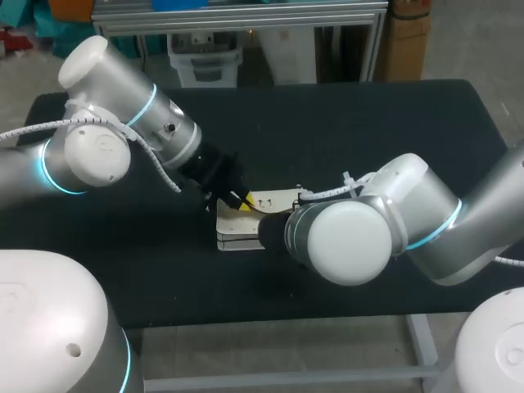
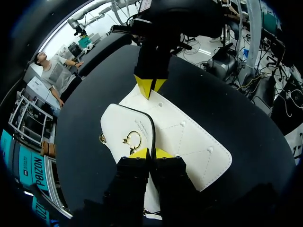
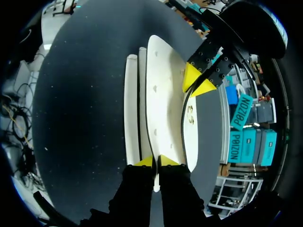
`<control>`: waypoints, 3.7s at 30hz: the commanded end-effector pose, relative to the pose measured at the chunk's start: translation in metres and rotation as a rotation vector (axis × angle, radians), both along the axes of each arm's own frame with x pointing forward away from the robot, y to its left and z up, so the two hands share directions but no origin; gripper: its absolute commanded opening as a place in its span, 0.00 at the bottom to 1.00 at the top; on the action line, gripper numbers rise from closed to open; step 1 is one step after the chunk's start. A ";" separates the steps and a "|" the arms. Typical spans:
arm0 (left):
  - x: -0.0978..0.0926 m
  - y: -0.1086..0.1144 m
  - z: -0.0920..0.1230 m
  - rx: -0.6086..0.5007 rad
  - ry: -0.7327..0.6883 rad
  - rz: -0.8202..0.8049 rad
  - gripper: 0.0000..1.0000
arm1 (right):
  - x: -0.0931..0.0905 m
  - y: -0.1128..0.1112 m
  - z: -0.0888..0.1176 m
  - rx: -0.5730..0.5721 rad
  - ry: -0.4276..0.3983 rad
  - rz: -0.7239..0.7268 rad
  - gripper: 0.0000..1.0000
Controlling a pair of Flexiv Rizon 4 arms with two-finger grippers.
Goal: Pick up the bag, open it, inspect its contents, close it, and place it on the opposite side
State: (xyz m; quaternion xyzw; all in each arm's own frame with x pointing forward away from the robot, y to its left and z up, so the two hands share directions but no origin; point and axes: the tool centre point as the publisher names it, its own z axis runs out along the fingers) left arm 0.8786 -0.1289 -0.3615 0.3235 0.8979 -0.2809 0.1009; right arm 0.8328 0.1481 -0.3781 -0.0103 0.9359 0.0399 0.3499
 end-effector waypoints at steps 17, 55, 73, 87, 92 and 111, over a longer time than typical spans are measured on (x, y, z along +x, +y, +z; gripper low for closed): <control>-0.005 0.020 -0.004 0.046 0.007 0.001 0.21 | 0.001 0.001 -0.003 0.000 -0.003 -0.001 0.00; 0.028 -0.001 0.018 -0.074 -0.014 0.016 0.10 | 0.001 0.001 -0.003 0.000 -0.003 -0.001 0.00; -0.012 0.002 -0.017 -0.038 0.076 -0.068 0.00 | 0.001 0.001 -0.003 0.000 -0.003 -0.001 0.00; -0.015 0.005 -0.006 -0.118 0.040 -0.056 0.51 | 0.001 0.001 -0.003 0.000 -0.003 -0.001 0.00; -0.007 0.009 0.002 -0.154 0.022 -0.051 0.49 | 0.001 0.001 -0.003 0.000 -0.003 -0.001 0.00; 0.007 0.013 0.054 -0.289 0.096 0.150 1.00 | 0.001 0.001 -0.003 0.000 -0.003 -0.001 0.00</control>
